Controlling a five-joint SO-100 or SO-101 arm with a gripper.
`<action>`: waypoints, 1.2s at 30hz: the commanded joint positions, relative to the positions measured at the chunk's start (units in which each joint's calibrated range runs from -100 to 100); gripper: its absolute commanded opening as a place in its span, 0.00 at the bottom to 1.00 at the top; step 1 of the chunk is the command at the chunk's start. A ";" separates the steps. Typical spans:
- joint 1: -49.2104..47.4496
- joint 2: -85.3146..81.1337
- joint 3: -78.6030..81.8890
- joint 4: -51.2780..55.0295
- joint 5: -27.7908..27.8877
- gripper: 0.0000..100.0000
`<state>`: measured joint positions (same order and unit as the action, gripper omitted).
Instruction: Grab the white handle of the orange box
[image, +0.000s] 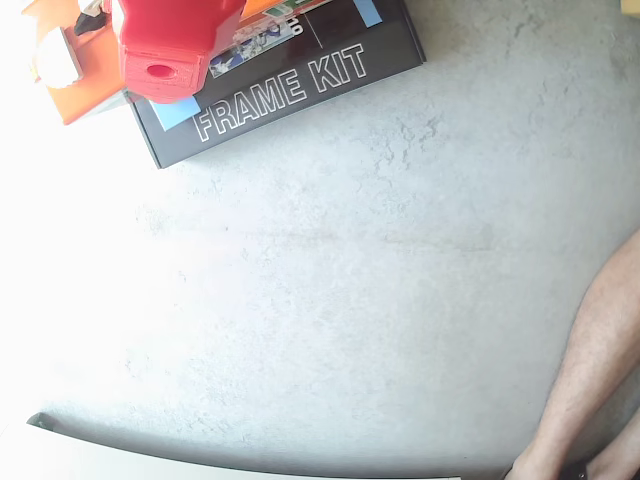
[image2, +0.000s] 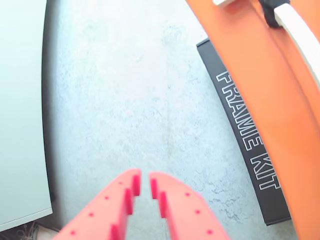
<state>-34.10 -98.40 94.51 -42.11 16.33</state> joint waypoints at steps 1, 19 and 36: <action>-3.05 2.96 -1.24 3.10 0.98 0.02; -7.08 5.15 3.36 -12.04 -1.73 0.02; -14.29 5.23 3.19 2.68 34.36 0.02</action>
<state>-45.47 -93.69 94.24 -40.32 45.39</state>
